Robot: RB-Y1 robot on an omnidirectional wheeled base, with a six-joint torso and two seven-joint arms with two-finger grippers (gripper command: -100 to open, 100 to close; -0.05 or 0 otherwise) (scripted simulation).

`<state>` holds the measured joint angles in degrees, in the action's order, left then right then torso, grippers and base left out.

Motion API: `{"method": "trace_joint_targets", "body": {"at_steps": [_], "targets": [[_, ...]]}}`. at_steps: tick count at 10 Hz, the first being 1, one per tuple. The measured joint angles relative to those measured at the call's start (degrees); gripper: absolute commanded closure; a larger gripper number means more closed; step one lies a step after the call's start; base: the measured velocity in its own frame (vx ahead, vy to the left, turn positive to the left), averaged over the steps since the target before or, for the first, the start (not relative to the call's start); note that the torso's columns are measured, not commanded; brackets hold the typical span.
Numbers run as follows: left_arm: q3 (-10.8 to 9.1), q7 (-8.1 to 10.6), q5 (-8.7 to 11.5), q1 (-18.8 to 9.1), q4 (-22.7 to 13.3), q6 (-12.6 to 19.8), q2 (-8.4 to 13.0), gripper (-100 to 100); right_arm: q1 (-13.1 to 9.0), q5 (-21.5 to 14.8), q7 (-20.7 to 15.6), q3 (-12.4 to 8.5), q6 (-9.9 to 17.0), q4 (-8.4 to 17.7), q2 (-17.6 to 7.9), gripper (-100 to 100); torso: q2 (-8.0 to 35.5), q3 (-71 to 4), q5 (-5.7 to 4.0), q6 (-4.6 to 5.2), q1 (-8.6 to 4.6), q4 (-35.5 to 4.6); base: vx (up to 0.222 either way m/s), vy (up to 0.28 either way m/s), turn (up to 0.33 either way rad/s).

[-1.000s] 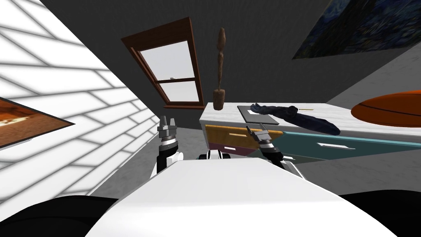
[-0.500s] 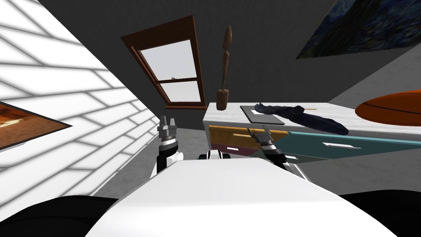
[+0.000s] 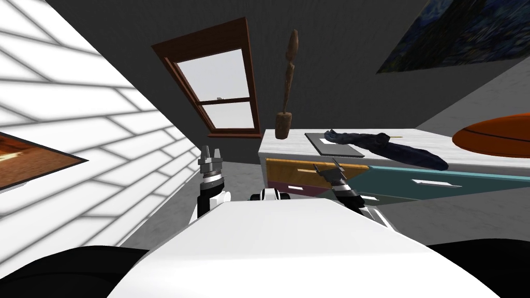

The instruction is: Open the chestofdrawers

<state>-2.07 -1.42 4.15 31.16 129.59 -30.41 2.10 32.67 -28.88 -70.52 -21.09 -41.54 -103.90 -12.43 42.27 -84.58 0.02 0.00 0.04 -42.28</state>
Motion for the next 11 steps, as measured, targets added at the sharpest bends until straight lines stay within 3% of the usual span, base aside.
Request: {"method": "trace_joint_targets", "body": {"at_steps": [11], "targets": [[0.0, 0.0, 0.0, 0.0, 0.0, 0.0, 0.0, 0, -0.4, -9.2, -17.5, -7.2, -4.5, 7.2, 0.2, -100, 0.0, 0.0, -0.02, 0.01, -0.02, 0.0, 0.029, 0.064, -0.015]]}}
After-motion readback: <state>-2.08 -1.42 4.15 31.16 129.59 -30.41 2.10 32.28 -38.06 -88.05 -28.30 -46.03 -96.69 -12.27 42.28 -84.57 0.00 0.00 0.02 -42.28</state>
